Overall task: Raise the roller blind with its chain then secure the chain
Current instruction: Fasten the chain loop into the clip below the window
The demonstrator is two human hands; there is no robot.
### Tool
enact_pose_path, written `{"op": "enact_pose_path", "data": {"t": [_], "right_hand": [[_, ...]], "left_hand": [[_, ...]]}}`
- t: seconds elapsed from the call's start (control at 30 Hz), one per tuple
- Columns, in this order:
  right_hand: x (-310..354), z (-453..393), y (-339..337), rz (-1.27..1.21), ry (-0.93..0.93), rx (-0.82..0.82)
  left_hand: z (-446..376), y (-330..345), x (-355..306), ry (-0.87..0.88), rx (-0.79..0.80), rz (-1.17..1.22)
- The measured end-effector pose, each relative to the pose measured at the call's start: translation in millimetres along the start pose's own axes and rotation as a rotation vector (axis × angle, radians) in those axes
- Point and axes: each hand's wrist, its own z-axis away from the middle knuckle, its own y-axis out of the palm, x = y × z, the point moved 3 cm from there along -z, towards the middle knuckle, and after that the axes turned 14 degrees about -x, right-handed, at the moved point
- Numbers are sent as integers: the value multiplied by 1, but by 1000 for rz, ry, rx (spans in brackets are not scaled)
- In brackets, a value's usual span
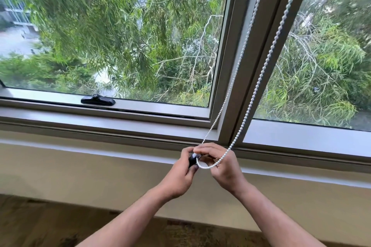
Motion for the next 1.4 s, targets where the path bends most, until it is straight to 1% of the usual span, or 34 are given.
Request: {"op": "enact_pose_path", "data": {"t": [0.13,0.3,0.6,0.77,0.9,0.97,1.07,1.2,1.27,1.4], "right_hand": [[2,-5,-3,35,-36,46],[5,-9,-5,166,-80,117],[0,-9,-5,274,-102,222],[-4,-4,-4,305,-130,189],[-5,3,0,315,-93,138],[-4,8,5,313,-63,130],[-3,15,10,337,-91,135],[-5,20,13,392,-116,121],[-9,25,14,383,-73,90],[-17,40,15,262,158,-64]], "left_hand": [[-1,-1,4,-15,16,18],[-1,-1,6,16,2,-113],[-3,0,4,58,33,-147],[-4,3,-2,79,31,-150],[-4,3,-1,28,-24,-142],[-8,0,2,53,-84,-247],[-12,-2,1,86,-88,-393],[-13,1,2,72,-124,-348],[-12,5,5,26,-166,-294],[-10,16,12,-65,-179,-241]]}}
